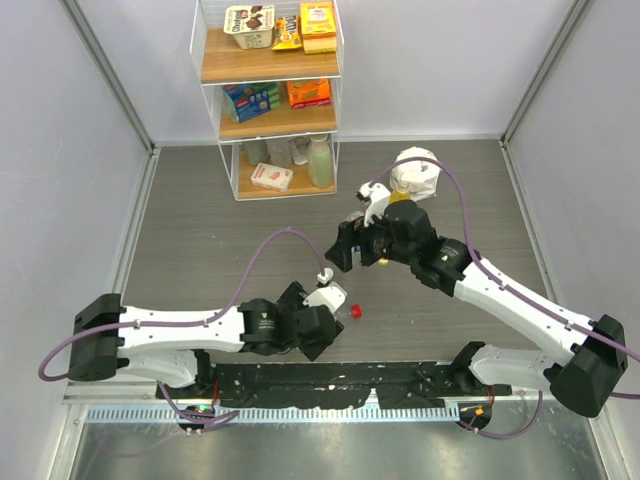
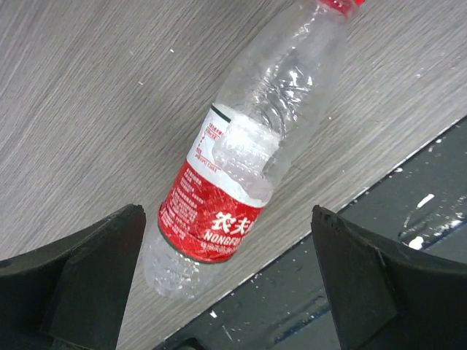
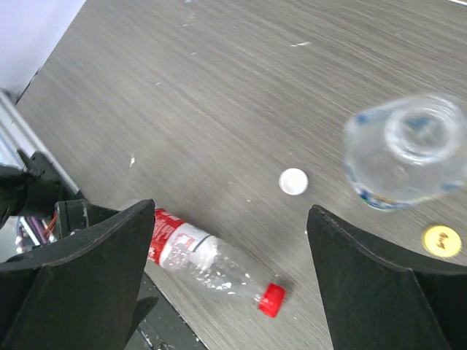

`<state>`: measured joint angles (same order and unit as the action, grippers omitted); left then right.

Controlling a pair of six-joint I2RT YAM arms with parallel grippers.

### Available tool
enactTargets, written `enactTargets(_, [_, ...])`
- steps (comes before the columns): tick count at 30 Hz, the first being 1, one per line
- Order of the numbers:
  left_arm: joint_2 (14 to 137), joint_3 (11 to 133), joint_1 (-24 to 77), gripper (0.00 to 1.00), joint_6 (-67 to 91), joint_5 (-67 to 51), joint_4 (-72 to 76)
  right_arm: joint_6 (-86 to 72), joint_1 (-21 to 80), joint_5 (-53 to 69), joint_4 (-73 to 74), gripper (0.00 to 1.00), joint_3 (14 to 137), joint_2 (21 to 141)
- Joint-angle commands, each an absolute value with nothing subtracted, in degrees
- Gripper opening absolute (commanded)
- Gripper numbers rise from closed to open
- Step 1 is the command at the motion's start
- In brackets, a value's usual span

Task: Unscrew the bottle caps

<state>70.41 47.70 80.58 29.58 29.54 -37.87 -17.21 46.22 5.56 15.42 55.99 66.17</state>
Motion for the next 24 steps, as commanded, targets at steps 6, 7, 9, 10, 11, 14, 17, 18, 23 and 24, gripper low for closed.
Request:
enactTargets(6, [75.7,46.6,73.8,1.0,24.1,19.8,-32.3,-21.4,32.0,19.1,14.9,0.9,52.5,62.8])
enactTargets(7, [76.5,47.0,73.7,1.0,24.2,19.3,-32.4,-21.3,31.7,19.7,14.9,0.89,52.2,62.8])
enactTargets(9, [78.2,47.3,73.4,0.99,24.5,17.9,-31.9,-21.9,30.9,20.4,14.8,0.9,52.0,62.8])
enactTargets(10, [79.4,47.3,73.3,0.98,25.0,17.1,-31.6,-22.1,30.6,20.7,14.8,0.89,52.0,62.8])
enactTargets(11, [80.8,47.3,73.4,0.96,25.6,16.1,-31.2,-22.2,30.3,21.1,14.8,0.89,52.1,62.7])
enactTargets(14, [84.5,46.9,73.3,0.85,27.4,13.2,-29.1,-22.7,30.0,21.8,14.8,0.9,52.3,62.3])
enactTargets(17, [88.0,47.0,73.3,0.67,29.3,12.3,-27.4,-23.3,29.8,23.2,14.8,0.9,52.9,62.1])
enactTargets(18, [88.9,47.2,73.3,0.6,29.6,12.2,-27.2,-23.3,29.8,23.2,14.9,0.91,53.1,61.9])
enactTargets(23, [89.9,48.1,73.3,0.44,30.8,13.5,-26.9,-23.0,29.7,22.6,15.7,0.91,53.8,60.9])
enactTargets(24, [89.3,48.2,73.4,0.38,30.8,14.0,-27.0,-23.1,29.7,22.4,15.8,0.91,53.9,60.6])
